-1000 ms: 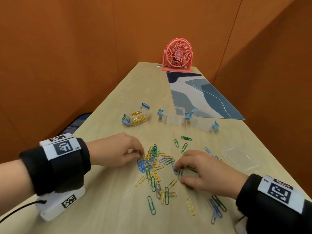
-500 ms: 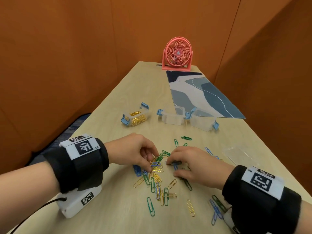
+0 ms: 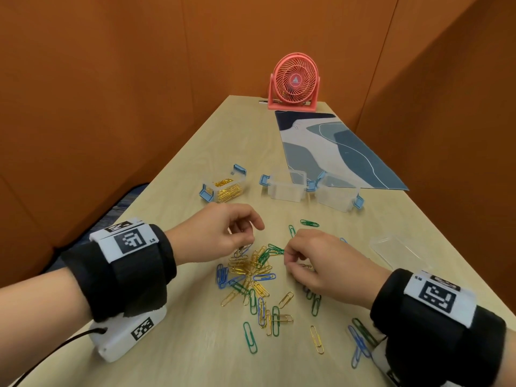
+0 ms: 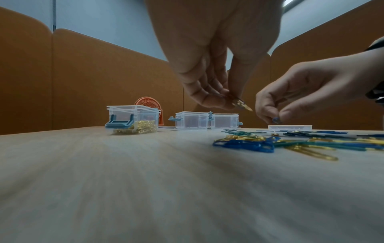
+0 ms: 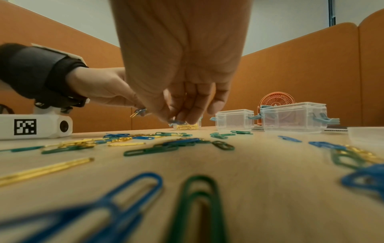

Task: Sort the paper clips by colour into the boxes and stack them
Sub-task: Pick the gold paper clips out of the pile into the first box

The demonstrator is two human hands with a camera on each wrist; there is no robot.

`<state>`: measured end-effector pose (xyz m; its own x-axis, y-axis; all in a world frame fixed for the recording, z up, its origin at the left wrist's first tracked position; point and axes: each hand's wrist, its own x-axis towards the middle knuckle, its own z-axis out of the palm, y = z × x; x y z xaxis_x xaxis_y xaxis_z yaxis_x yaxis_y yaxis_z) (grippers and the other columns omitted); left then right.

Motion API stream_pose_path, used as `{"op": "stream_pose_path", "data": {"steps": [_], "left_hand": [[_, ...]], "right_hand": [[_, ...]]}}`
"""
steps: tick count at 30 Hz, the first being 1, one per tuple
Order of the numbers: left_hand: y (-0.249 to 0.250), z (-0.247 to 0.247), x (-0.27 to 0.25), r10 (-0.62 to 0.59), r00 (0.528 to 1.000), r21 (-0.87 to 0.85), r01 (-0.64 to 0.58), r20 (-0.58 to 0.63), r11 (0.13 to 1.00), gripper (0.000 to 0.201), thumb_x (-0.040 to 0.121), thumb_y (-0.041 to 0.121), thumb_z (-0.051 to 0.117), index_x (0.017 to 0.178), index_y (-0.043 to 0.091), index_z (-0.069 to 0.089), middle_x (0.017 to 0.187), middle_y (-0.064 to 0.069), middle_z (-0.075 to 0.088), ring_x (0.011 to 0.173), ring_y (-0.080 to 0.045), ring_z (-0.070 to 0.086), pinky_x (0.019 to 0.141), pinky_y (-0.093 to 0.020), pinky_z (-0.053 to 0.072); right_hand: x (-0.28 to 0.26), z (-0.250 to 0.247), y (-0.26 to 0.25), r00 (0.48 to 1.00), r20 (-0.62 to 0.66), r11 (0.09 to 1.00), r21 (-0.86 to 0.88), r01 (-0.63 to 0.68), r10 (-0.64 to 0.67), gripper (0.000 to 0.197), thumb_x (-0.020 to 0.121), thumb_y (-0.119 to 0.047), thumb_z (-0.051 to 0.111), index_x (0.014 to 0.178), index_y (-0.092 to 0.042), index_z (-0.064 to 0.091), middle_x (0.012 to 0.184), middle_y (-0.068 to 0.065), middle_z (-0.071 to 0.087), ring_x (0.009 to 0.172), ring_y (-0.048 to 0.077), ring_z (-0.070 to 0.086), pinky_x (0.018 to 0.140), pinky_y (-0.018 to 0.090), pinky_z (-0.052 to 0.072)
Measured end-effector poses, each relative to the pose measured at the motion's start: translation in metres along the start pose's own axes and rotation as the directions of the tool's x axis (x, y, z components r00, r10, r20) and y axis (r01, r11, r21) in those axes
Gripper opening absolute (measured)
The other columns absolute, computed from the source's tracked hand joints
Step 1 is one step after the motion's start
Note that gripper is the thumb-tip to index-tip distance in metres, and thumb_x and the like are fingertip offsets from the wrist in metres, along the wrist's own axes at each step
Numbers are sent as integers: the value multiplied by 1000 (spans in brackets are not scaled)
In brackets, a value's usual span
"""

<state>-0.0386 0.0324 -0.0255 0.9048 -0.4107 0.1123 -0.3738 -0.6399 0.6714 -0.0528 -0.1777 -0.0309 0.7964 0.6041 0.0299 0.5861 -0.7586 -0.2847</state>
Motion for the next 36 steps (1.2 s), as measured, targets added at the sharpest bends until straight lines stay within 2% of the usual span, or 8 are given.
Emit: {"op": "stream_pose_path", "data": {"steps": [4, 8, 10, 13, 21, 29, 32, 36], "left_hand": [[2, -1, -2, -36, 997, -56, 40, 70, 998, 19, 91, 4, 54, 96, 20, 63, 74, 4, 65, 64, -5, 64, 61, -14, 47], [-1, -1, 0, -74, 996, 45, 72, 47, 996, 14, 91, 8, 55, 89, 18, 66, 74, 7, 67, 64, -4, 64, 62, -12, 47], [-6, -3, -1, -103, 994, 194, 97, 25, 976, 5, 88, 21, 63, 91, 24, 66, 80, 10, 66, 71, -4, 62, 69, -16, 48], [-11, -5, -3, -207, 966, 299, 155, 154, 942, 30, 79, 42, 70, 104, 27, 68, 92, 10, 66, 83, -4, 60, 80, -21, 50], [-9, -1, -3, -199, 949, 251, 137, 244, 958, 31, 72, 34, 78, 102, 32, 72, 88, 13, 64, 82, -5, 57, 78, -21, 49], [-11, 5, 0, -147, 951, 323, 53, 274, 945, 12, 86, 31, 65, 96, 23, 68, 90, 9, 64, 74, -2, 53, 67, -7, 41], [-12, 4, 0, -121, 965, 333, 38, 232, 942, 11, 90, 29, 59, 96, 21, 66, 88, 9, 62, 73, -1, 53, 67, -5, 38], [-10, -1, 2, -106, 992, 180, 93, 66, 979, 6, 90, 25, 60, 84, 25, 61, 78, 11, 63, 70, 0, 56, 65, -7, 41]], "right_hand": [[0, -2, -1, 996, -80, 995, 94, -27, 35, 9, 88, -22, 51, 83, -28, 48, 72, -18, 47, 78, 9, 50, 76, 28, 45], [0, -1, 3, 990, -108, 993, 74, -88, 96, 9, 85, -19, 51, 87, -27, 52, 77, -13, 54, 77, 9, 49, 69, 25, 41], [0, 0, 4, 992, -91, 996, 40, -79, 83, 11, 85, -20, 51, 92, -27, 57, 86, -12, 56, 83, 9, 49, 74, 24, 40], [2, 2, 3, 1000, -30, 1000, 29, -1, 2, 19, 89, -27, 54, 106, -26, 63, 102, -10, 57, 100, 9, 48, 91, 26, 40], [21, 6, -6, 983, 141, 991, -49, 126, -118, 43, 92, -29, 54, 135, -27, 46, 138, -7, 47, 126, 15, 40, 105, 33, 33], [27, 5, -4, 993, 119, 1000, -23, -10, 13, 18, 89, -23, 59, 104, -16, 65, 100, -1, 55, 91, 10, 45, 86, 28, 43], [26, 6, -3, 993, 107, 997, -61, -38, 45, 16, 91, -22, 53, 101, -14, 63, 95, -2, 52, 94, 14, 48, 87, 31, 44], [24, 3, 2, 988, -60, 986, -80, -144, 139, 17, 94, -21, 45, 99, -16, 61, 96, -1, 53, 101, 21, 51, 86, 32, 41]]}}
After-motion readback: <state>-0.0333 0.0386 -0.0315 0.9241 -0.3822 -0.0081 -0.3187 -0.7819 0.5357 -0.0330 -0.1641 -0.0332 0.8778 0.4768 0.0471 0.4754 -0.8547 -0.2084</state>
